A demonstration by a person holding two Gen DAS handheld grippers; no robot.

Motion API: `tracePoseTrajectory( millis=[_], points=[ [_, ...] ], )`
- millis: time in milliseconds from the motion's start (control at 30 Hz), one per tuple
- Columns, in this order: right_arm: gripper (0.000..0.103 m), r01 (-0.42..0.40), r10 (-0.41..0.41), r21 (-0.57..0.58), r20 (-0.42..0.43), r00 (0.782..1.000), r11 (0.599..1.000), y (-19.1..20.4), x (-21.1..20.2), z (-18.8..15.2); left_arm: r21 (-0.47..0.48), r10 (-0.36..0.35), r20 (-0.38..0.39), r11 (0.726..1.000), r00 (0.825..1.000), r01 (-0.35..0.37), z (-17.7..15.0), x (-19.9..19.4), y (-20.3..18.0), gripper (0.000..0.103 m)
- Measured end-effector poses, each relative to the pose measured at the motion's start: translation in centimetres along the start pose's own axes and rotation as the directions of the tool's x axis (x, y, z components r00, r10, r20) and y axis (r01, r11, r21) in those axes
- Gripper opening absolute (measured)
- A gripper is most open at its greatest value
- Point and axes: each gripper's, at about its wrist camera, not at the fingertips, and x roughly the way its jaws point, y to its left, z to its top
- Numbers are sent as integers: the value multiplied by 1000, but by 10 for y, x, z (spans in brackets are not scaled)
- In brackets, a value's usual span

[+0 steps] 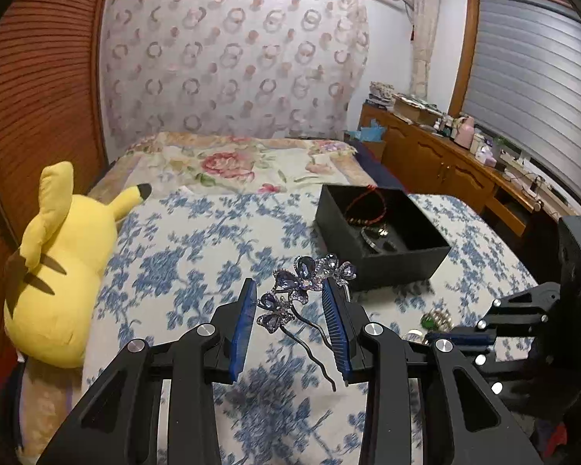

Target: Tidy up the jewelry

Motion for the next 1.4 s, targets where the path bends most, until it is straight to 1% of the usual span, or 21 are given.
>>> tracePoseTrajectory(
  millis=[200, 333, 433, 533, 667, 767, 800, 833, 900, 933, 1200, 1400],
  points=[
    [9, 63, -66, 58, 54, 996, 996, -41, -24, 12, 23, -18, 22, 1000, 1000, 18, 21, 8, -22, 33],
    [9, 115, -122, 99, 66, 990, 988, -73, -25, 21, 33, -31, 35, 999, 999, 30, 35, 15, -33, 33],
    [9, 134, -143, 126, 66, 987, 983, -93, -19, 26, 37, -36, 43, 999, 998, 34, 46, 25, -40, 33],
    [9, 143, -152, 141, 58, 987, 980, -106, -12, 27, 34, -37, 40, 999, 999, 36, 56, 38, -46, 33],
    [9, 128, -136, 170, 35, 990, 977, -119, 3, 27, 32, -36, 22, 999, 999, 35, 65, 59, -52, 33],
    [10, 119, -127, 179, 30, 991, 977, -125, 11, 27, 27, -34, 10, 999, 999, 34, 68, 71, -54, 33],
    [13, 116, -123, 182, 31, 992, 977, -125, 12, 26, 25, -35, 4, 999, 999, 35, 69, 75, -55, 33],
    [18, 112, -120, 182, 32, 992, 977, -125, 13, 26, 24, -35, -1, 999, 999, 35, 70, 79, -55, 33],
    [23, 108, -118, 188, 38, 992, 976, -128, 11, 25, 23, -35, -12, 999, 999, 35, 72, 86, -55, 33],
    [24, 104, -114, 192, 42, 993, 976, -128, 10, 24, 21, -37, -17, 999, 999, 37, 72, 89, -56, 33],
    [25, 102, -119, 211, 70, 990, 972, -132, -7, 13, 7, -58, -43, 998, 997, 58, 78, 108, -65, 33],
    [25, 108, -127, 208, 81, 989, 972, -126, -17, 3, -24, -73, -72, 997, 995, 72, 85, 128, -69, 33]
  ],
)
